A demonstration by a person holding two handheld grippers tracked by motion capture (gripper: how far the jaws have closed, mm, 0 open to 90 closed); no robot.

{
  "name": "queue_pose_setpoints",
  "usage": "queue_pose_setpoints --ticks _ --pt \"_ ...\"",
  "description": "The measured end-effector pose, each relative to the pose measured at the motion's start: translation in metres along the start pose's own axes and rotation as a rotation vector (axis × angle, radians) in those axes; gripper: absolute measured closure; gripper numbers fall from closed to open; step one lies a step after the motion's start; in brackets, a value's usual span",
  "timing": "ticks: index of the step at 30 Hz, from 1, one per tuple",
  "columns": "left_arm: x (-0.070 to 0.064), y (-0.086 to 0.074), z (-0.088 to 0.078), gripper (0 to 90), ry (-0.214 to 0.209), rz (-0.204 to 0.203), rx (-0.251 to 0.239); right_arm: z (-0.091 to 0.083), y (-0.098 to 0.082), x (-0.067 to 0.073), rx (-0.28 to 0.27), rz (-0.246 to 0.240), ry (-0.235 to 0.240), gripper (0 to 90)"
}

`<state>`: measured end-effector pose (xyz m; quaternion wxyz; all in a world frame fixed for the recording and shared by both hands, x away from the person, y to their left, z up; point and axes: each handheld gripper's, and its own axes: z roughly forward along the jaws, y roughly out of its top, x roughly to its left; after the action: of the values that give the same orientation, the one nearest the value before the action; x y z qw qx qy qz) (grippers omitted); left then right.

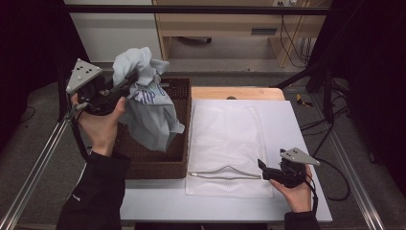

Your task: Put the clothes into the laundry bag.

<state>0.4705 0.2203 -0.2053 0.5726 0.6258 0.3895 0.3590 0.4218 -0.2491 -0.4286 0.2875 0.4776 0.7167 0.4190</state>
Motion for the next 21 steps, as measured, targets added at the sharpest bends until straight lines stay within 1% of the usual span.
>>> queue_pose_setpoints --ticks 1,2,4,7,9,10,11,13,14,15,16,17,18,21 --pt "0.0 0.003 -0.002 74.0 0.0 -0.001 -0.006 0.0 0.0 0.0 0.0 0.0 0.0 11.7" --pt "-0.002 0.01 -0.005 74.1 0.001 0.006 -0.02 0.0 0.0 -0.001 -0.006 -0.009 -0.005 12.1" --pt "-0.006 0.016 -0.009 74.0 -0.003 0.007 -0.034 0.0 0.0 -0.001 -0.008 -0.011 -0.005 12.2" --pt "-0.01 0.021 -0.011 74.0 -0.01 0.012 -0.041 0.0 0.0 0.0 -0.009 -0.014 -0.004 12.4" --pt "-0.02 0.026 -0.013 74.1 -0.028 0.023 -0.053 0.0 0.001 0.0 -0.013 -0.016 -0.004 12.4" --pt "-0.023 0.028 -0.014 74.0 -0.033 0.027 -0.054 -0.001 0.001 0.0 -0.016 -0.011 -0.004 12.4" --pt "-0.023 0.028 -0.014 74.1 -0.033 0.027 -0.054 -0.001 0.001 0.0 -0.016 -0.011 -0.004 12.4" --pt "-0.029 0.032 -0.013 74.0 -0.046 0.034 -0.06 -0.002 0.001 0.0 -0.023 -0.009 -0.005 12.3" --pt "-0.035 0.035 -0.012 74.0 -0.058 0.048 -0.074 -0.004 0.002 0.0 -0.025 -0.008 -0.005 12.3" --pt "-0.035 0.035 -0.012 74.0 -0.058 0.048 -0.074 -0.004 0.002 0.0 -0.025 -0.008 -0.005 12.3" --pt "-0.039 0.037 -0.011 74.0 -0.067 0.046 -0.077 -0.004 0.002 -0.001 -0.027 -0.012 -0.006 12.2" --pt "-0.046 0.04 -0.01 74.0 -0.09 0.036 -0.074 -0.005 0.002 0.0 -0.03 -0.009 -0.005 12.3" --pt "-0.046 0.04 -0.01 74.0 -0.09 0.036 -0.074 -0.005 0.002 0.0 -0.03 -0.009 -0.005 12.3" --pt "-0.057 0.044 -0.006 74.0 -0.116 0.04 -0.082 -0.006 0.003 -0.001 -0.033 -0.013 -0.005 12.3"
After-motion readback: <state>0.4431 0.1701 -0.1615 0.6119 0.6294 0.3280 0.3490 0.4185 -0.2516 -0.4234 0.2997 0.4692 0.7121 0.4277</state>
